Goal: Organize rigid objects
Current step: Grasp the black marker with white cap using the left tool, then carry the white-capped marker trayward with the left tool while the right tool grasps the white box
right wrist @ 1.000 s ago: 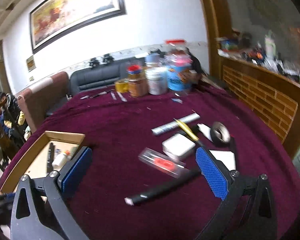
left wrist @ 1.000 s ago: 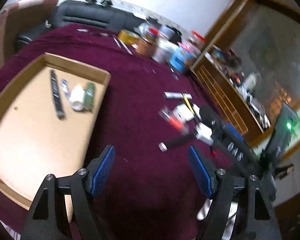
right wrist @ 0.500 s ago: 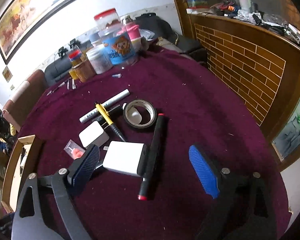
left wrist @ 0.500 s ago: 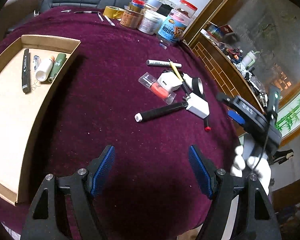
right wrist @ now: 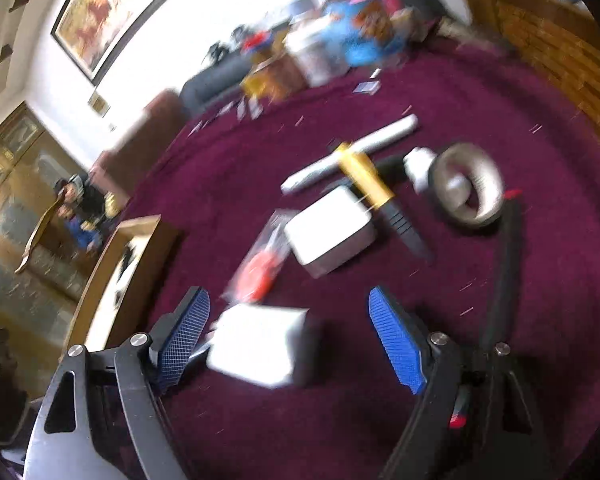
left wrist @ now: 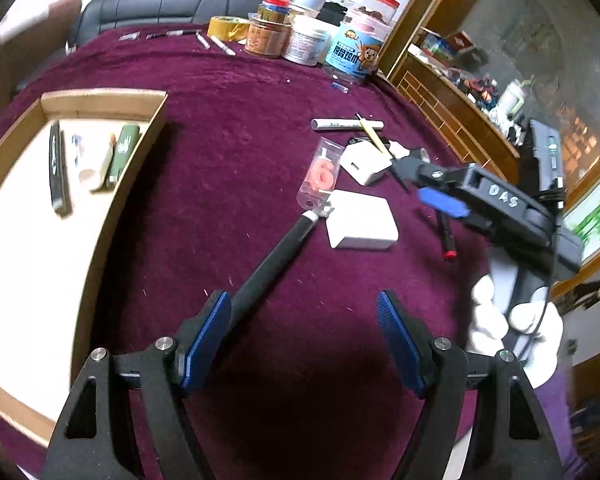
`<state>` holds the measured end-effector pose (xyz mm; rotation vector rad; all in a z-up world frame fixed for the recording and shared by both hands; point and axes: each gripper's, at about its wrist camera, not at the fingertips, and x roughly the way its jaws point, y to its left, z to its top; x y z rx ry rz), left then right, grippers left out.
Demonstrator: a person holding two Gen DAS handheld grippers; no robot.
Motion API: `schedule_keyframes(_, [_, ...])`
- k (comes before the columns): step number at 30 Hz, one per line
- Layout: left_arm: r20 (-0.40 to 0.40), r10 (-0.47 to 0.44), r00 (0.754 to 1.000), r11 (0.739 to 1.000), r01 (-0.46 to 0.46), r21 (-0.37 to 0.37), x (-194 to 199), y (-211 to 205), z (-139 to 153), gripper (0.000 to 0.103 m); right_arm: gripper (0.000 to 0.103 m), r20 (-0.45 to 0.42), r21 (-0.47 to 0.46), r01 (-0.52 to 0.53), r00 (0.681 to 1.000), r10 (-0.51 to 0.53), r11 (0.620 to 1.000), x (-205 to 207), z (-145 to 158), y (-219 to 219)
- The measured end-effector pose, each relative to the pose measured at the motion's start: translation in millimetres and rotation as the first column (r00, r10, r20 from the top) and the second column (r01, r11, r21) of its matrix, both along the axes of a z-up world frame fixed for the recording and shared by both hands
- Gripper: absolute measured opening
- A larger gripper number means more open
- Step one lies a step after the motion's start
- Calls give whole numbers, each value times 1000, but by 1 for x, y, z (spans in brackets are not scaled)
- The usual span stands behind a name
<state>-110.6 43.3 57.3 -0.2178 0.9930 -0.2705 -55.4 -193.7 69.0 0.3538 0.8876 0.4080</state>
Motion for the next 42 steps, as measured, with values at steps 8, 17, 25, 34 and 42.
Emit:
schedule_keyframes(8, [24, -88, 996, 962, 79, 260, 27, -12, -22, 69, 83, 17, 80, 72, 997, -74, 994, -6, -15, -22])
schedule_keyframes(17, [42, -139, 989, 959, 124, 256, 29, -25, -34, 12, 83, -22, 84, 60, 998, -58, 995, -5, -18, -24])
schedule_keyframes(25, [116, -105, 988, 992, 97, 77, 7, 6, 4, 12, 83, -29, 47, 66, 997, -65, 997, -4, -19, -20])
schedule_keyframes(34, [204, -35, 978, 998, 46, -49, -16, 63, 45, 12, 83, -20, -58, -7, 1000, 5, 998, -21, -4, 19])
schedule_keyframes(42, [250, 70, 966, 987, -30, -158, -36, 124, 58, 11, 83, -7, -375, -75, 997, 78, 924, -27, -5, 97])
